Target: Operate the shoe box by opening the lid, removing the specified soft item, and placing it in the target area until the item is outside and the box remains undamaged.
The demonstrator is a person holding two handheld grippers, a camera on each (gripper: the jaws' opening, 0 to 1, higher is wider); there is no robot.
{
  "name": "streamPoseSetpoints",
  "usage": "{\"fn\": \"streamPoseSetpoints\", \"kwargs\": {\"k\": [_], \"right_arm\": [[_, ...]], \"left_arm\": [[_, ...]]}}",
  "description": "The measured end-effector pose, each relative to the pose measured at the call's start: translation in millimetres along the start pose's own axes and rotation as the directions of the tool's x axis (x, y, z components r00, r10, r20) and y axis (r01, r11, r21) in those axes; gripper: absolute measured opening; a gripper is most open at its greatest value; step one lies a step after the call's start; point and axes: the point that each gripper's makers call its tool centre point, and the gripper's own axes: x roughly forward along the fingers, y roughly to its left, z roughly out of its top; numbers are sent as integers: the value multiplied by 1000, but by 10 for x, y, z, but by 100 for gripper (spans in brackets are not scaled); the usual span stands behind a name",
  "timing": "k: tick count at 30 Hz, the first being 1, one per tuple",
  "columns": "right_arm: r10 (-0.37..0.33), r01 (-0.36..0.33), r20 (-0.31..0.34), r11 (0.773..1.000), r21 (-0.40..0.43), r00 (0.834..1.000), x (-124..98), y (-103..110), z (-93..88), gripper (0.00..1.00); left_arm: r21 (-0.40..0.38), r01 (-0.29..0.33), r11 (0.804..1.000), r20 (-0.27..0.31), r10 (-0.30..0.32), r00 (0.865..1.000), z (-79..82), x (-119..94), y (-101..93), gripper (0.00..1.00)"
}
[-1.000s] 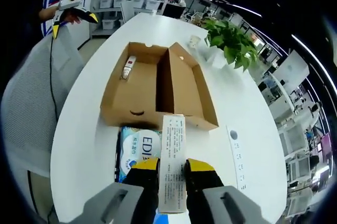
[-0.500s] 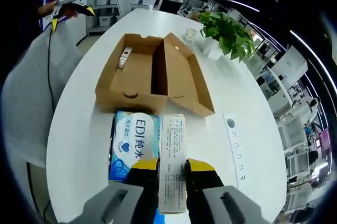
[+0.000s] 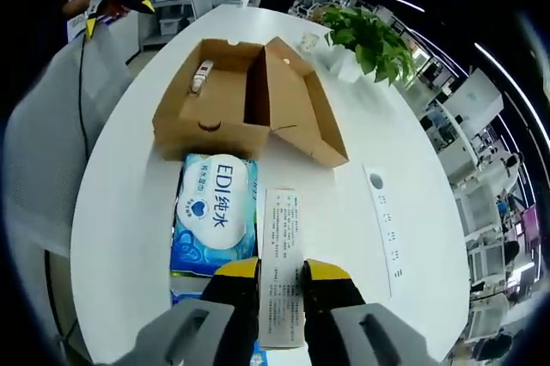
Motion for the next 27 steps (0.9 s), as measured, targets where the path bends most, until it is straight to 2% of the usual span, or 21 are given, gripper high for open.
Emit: {"fn": "streamPoseSetpoints", "kwargs": {"k": [10,15,27], "right_arm": [[2,-2,-38,1000,-5,999,43,-44,-201,14],[8,-10,-70,999,-35,998,61,-52,-306,14],[23,-25,-101,1000,-15,995,152,-82,-522,14]], "left_arm": [[12,14,1000,-19,-14,1000,-31,31,-42,95],[16,16,1000,-15,-15,1000,-12,34,-33,95],[2,-29,1000,-19,29,999,-14,-24,140,95]]}}
